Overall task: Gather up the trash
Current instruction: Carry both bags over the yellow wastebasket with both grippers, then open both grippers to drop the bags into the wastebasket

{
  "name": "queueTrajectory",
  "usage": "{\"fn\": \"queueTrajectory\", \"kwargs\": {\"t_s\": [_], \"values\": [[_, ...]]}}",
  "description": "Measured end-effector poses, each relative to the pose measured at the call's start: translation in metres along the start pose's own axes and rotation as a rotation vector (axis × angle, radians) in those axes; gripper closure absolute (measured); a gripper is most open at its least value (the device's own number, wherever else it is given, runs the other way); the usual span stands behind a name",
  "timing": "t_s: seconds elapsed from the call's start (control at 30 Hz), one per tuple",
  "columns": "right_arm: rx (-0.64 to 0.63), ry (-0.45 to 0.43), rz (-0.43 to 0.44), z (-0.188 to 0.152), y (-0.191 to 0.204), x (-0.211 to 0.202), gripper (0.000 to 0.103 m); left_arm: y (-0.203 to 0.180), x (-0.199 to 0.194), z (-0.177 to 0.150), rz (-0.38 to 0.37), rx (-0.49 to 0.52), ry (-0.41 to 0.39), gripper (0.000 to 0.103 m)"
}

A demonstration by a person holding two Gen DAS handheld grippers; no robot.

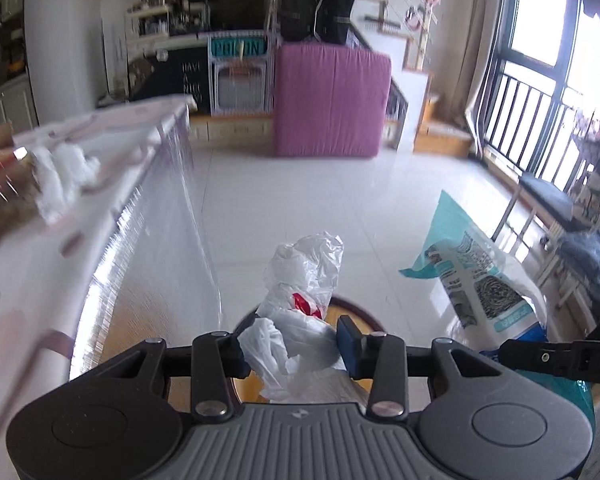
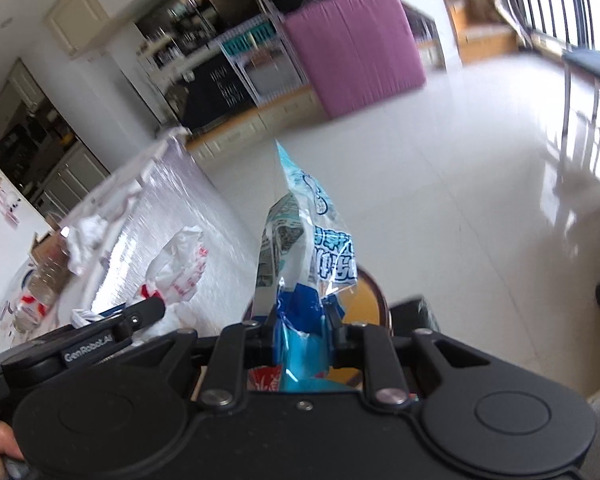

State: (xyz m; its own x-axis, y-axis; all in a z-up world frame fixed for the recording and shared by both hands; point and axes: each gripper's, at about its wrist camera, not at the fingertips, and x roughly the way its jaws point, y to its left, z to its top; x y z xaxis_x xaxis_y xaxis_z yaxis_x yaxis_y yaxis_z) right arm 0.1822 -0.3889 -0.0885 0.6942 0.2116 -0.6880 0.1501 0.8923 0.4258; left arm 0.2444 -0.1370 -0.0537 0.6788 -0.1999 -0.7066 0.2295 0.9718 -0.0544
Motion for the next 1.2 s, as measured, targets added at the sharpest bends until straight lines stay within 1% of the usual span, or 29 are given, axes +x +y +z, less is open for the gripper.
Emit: {"fn": "queueTrajectory", "kwargs": {"t_s": [0.13, 0.27, 0.4, 0.47, 0.53, 0.63, 0.73, 0.83, 0.93, 0.97, 1.03, 1.13, 1.2], "values": [[0.058, 0.099, 0.015, -0.007, -0.006, 0.029, 0.082, 0.0, 0.033, -0.007, 0.012, 0.001, 0.065, 0.061], [0.092, 0.203, 0.009, -0.008, -0.007, 0.067, 0.082, 0.002, 0.065, -0.011, 0.029, -0.002, 0.126, 0.061], [0.101, 0.297, -0.001, -0.012, -0.008, 0.104, 0.082, 0.006, 0.096, -0.018, 0.041, -0.013, 0.191, 0.061], [0.117, 0.36, -0.005, -0.013, -0.009, 0.124, 0.081, 0.008, 0.109, -0.019, 0.047, -0.015, 0.218, 0.061], [0.13, 0.415, -0.027, -0.015, -0.014, 0.139, 0.081, 0.01, 0.122, -0.022, 0.05, -0.018, 0.247, 0.061], [0.144, 0.469, -0.027, -0.016, -0.017, 0.159, 0.081, 0.012, 0.14, -0.023, 0.055, -0.023, 0.282, 0.061], [0.181, 0.485, -0.026, -0.011, -0.02, 0.177, 0.08, 0.012, 0.155, -0.023, 0.058, -0.022, 0.306, 0.06], [0.207, 0.494, -0.03, -0.002, -0.023, 0.194, 0.076, 0.012, 0.168, -0.022, 0.055, -0.033, 0.333, 0.06], [0.209, 0.509, -0.06, 0.003, -0.024, 0.209, 0.075, 0.013, 0.177, -0.024, 0.059, -0.035, 0.349, 0.06], [0.203, 0.506, -0.061, 0.004, -0.023, 0.213, 0.072, 0.012, 0.179, -0.025, 0.061, -0.035, 0.354, 0.06], [0.201, 0.497, -0.055, 0.007, -0.023, 0.219, 0.057, 0.012, 0.183, -0.028, 0.057, -0.042, 0.37, 0.06], [0.175, 0.481, -0.058, 0.009, -0.023, 0.224, 0.056, 0.017, 0.189, -0.031, 0.051, -0.063, 0.394, 0.057], [0.136, 0.474, -0.074, 0.009, -0.024, 0.222, 0.056, 0.02, 0.189, -0.034, 0.051, -0.066, 0.403, 0.047]]}}
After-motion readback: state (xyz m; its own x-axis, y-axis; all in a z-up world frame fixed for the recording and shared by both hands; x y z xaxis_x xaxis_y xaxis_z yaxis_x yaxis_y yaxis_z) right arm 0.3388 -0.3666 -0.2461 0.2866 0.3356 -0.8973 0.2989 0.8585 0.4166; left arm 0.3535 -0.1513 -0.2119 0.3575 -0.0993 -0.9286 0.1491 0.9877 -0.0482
